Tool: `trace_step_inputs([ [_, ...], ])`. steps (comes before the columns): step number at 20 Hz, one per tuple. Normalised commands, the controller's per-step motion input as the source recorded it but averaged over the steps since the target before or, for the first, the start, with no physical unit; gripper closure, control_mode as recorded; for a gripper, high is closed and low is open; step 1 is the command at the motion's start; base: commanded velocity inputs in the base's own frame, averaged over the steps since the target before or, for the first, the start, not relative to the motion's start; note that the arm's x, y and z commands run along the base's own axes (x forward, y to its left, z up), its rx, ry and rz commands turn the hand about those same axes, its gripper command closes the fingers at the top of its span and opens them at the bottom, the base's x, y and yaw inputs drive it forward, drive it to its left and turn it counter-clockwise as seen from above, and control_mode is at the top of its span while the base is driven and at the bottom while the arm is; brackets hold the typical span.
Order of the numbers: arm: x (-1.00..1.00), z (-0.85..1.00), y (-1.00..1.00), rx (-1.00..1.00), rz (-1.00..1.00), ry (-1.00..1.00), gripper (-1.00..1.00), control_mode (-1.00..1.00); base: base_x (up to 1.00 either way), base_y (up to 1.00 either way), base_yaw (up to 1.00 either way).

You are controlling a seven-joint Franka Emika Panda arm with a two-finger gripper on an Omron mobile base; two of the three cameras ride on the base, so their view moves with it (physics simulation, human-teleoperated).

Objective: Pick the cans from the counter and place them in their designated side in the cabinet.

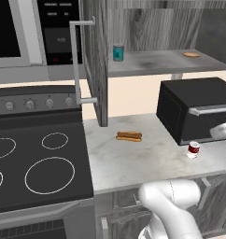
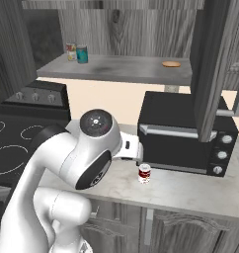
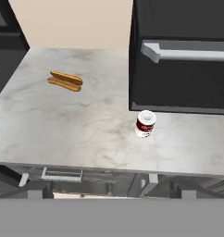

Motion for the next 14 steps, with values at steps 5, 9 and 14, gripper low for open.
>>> trace_step_inputs([
  [5, 0.00, -0.17, -0.10, -0.04, 0.02, 0.00, -1.00, -1.00, 0.00, 0.00, 0.00],
  [9, 0.00, -0.14, -0.13, -0.06, 0.01, 0.00, -1.00, -1.00, 0.00, 0.00, 0.00],
  [14, 0.00, -0.11, -0.12, -0.06, 0.01, 0.00, -1.00, -1.00, 0.00, 0.00, 0.00],
])
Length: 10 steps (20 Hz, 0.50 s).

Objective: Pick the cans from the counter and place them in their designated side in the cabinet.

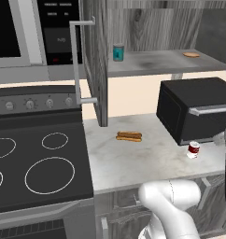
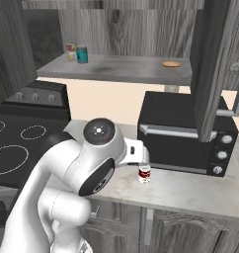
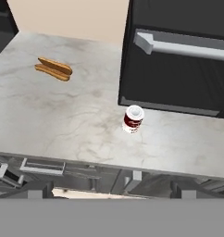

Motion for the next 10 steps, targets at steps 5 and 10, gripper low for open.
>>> trace_step_inputs([
  [5, 0.05, -0.09, 0.00, 0.00, 0.02, 0.00, -1.00, -1.00, 0.00, 0.00, 0.00],
  [10, 0.18, -0.10, 0.03, 0.00, 0.01, 0.00, -1.00, -1.00, 0.00, 0.00, 0.00],
])
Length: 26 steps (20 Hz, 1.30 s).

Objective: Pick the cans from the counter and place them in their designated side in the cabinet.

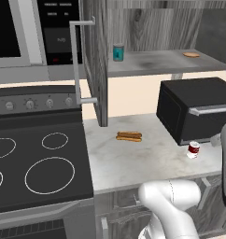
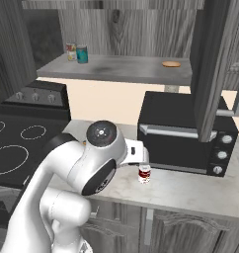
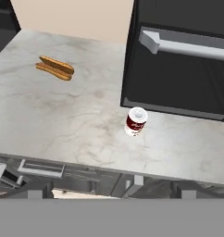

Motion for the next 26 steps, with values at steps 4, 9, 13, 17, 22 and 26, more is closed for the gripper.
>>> trace_step_inputs([
  [4, 0.10, -0.08, 0.00, 0.00, 0.00, 0.00, -1.00, -1.00, 0.00, 0.00, 0.00],
  [9, 0.00, -0.11, -0.08, 0.00, 0.00, 0.00, -1.00, -1.00, 0.00, 0.00, 0.00],
  [13, 0.08, -0.08, -0.04, 0.02, 0.00, 0.01, -1.00, -1.00, 0.00, 0.00, 0.00],
  [17, 0.09, -0.07, 0.00, 0.02, 0.00, 0.00, -1.00, -1.00, 0.00, 0.00, 0.00],
  [22, 0.11, -0.05, 0.00, 0.00, 0.00, 0.00, -1.00, -1.00, 0.00, 0.00, 0.00],
  [26, 0.06, -0.07, 0.00, 0.00, 0.00, 0.00, -1.00, -1.00, 0.00, 0.00, 0.00],
])
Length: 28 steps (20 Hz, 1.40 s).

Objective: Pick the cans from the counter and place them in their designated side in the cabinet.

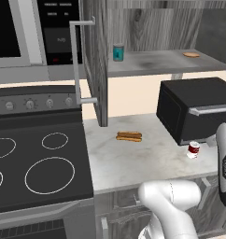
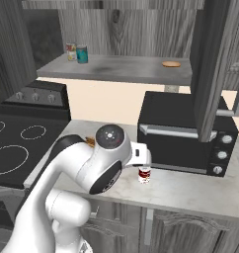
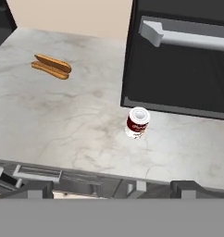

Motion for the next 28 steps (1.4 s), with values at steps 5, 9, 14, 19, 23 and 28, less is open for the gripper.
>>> trace_step_inputs([
  [5, 0.07, -0.12, 0.00, 0.00, 0.00, 0.00, -1.00, -1.00, 0.00, 0.00, 0.00],
  [9, 0.11, -0.14, 0.00, 0.00, 0.00, 0.00, -1.00, -1.00, 0.00, 0.00, 0.00],
  [14, 0.10, -0.11, 0.00, 0.00, 0.00, 0.00, -1.00, -1.00, 0.00, 0.00, 0.00],
  [19, 0.11, -0.10, 0.00, 0.00, 0.00, 0.00, -1.00, -1.00, 0.00, 0.00, 0.00],
  [23, 0.10, -0.11, 0.00, 0.00, 0.00, 0.00, -1.00, -1.00, 0.00, 0.00, 0.00],
  [28, 0.12, -0.10, 0.00, -0.01, 0.00, 0.01, -1.00, -1.00, 0.00, 0.00, 0.00],
])
